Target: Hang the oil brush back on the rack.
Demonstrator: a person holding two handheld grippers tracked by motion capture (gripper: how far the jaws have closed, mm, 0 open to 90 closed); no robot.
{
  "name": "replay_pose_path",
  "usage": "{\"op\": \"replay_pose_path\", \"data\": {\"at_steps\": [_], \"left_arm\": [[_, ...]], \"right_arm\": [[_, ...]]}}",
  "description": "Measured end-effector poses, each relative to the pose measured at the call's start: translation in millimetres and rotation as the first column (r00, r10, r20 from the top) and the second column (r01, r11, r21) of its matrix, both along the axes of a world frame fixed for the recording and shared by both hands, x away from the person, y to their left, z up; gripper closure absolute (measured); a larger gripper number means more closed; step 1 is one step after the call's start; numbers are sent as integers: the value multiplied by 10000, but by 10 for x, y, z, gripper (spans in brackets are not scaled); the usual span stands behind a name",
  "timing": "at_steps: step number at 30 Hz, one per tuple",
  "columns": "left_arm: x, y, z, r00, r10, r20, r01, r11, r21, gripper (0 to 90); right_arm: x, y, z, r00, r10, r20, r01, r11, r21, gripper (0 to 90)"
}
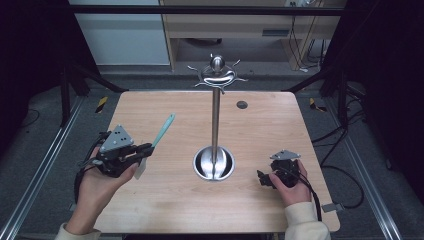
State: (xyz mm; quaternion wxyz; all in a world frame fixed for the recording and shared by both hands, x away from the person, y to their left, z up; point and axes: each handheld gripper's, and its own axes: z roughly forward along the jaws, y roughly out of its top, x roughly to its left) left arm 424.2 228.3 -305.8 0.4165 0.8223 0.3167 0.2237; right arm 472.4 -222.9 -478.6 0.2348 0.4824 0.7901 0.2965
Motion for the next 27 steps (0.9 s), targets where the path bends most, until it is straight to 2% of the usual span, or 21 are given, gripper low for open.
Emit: {"op": "replay_pose_path", "data": {"at_steps": [9, 11, 13, 14, 19, 20, 21, 22, 27], "left_arm": [[-58, -83, 154, 9981, -225, 579, 266, 9972, -705, 821], [-77, -94, 209, 9960, -300, 838, 391, 9933, -1088, 821], [-80, -95, 223, 9957, -318, 875, 422, 9919, -1198, 821], [-79, -104, 262, 9937, -441, 1027, 586, 9879, -1433, 821], [-81, -129, 337, 9920, -504, 1154, 698, 9829, -1706, 821], [-90, -156, 366, 9937, -570, 962, 750, 9780, -1948, 821], [-90, -156, 366, 9937, -570, 962, 750, 9780, -1948, 821], [-75, -166, 402, 9913, -542, 1197, 757, 9802, -1829, 821], [-67, -196, 455, 9893, -594, 1330, 839, 9789, -1866, 821]], "right_arm": [[0, -4, 0, 10000, 8, 27, -8, 10000, 43, 82], [1, -3, -1, 10000, 12, 18, -12, 10000, 33, 82], [0, -3, -1, 10000, 12, 20, -12, 10000, 36, 82], [-1, -4, 0, 10000, 9, 30, -9, 10000, 39, 82], [0, -5, 1, 10000, -2, 15, 2, 10000, 25, 82], [-1, -4, 1, 10000, -9, 15, 9, 10000, 34, 82], [-1, -5, 1, 10000, -7, 14, 7, 10000, 32, 82], [0, -5, 1, 10000, 0, 10, 0, 10000, 27, 82], [-1, -6, 0, 10000, -18, 30, 18, 10000, 35, 82]]}}
